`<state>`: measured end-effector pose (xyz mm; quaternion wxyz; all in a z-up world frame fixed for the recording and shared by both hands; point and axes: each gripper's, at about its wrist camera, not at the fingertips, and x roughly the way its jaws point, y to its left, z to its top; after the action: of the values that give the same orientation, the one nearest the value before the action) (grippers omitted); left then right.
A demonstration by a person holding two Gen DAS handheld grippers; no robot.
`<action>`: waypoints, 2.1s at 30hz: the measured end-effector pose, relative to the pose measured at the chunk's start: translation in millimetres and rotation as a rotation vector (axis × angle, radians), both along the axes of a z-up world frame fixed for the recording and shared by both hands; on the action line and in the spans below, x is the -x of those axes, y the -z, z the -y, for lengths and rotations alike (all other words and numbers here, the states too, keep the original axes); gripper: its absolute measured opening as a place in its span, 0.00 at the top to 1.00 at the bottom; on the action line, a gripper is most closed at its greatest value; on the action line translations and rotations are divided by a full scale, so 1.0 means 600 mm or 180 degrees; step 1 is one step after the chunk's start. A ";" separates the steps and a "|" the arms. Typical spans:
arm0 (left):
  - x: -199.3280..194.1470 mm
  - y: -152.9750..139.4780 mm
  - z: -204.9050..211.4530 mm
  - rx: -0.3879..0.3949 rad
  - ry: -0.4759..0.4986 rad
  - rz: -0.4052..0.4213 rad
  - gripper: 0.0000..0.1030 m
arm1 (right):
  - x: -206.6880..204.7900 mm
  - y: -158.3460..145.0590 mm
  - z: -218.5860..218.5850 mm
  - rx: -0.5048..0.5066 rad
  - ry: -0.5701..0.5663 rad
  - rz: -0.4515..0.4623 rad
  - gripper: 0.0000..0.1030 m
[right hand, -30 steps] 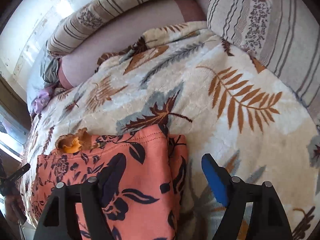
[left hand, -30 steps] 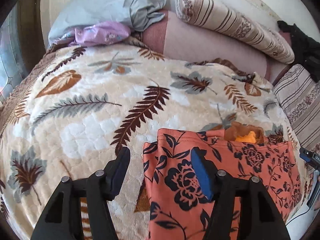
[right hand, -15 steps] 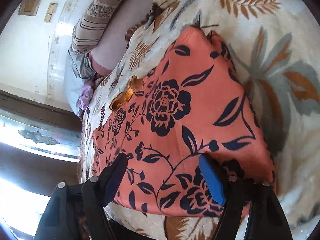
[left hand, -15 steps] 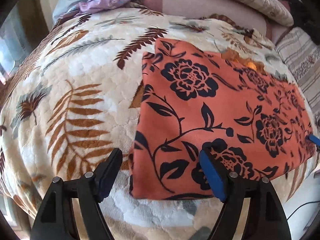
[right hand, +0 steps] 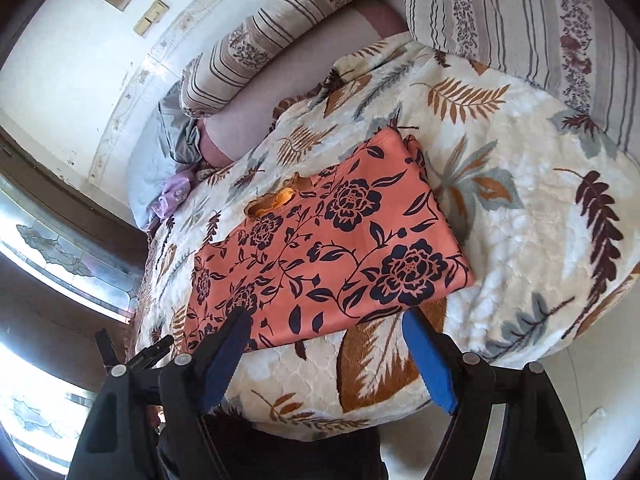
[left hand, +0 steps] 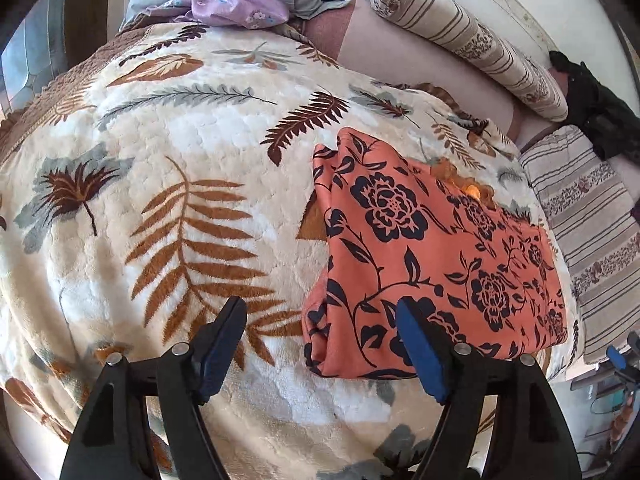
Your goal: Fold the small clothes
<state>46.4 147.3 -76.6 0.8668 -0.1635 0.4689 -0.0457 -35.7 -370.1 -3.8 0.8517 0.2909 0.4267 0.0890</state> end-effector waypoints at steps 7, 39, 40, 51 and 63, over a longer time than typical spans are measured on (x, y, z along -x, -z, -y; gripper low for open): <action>-0.029 -0.002 -0.007 0.0306 -0.0075 0.0113 0.25 | 0.022 -0.112 -0.010 0.0063 -0.0031 0.0583 0.22; -0.211 0.030 -0.003 -0.0489 -0.0600 -0.0023 0.83 | -0.209 0.147 0.054 -0.0478 0.0202 0.0606 0.15; -0.194 0.013 0.003 -0.0426 -0.0602 0.0044 0.73 | -0.188 0.134 0.063 -0.0408 0.0294 0.0623 0.15; -0.041 -0.082 0.176 -0.0496 0.0354 0.0862 0.20 | 0.045 -0.062 0.107 -0.0166 0.0513 0.1093 0.13; -0.013 0.001 0.244 -0.1224 0.0439 0.0826 0.16 | 0.235 -0.115 0.123 0.0041 0.0626 0.1330 0.13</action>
<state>54.1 0.7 -77.0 0.9298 0.0441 0.3637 -0.0353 -176.9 -443.8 65.0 0.9280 0.3009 0.2112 0.0611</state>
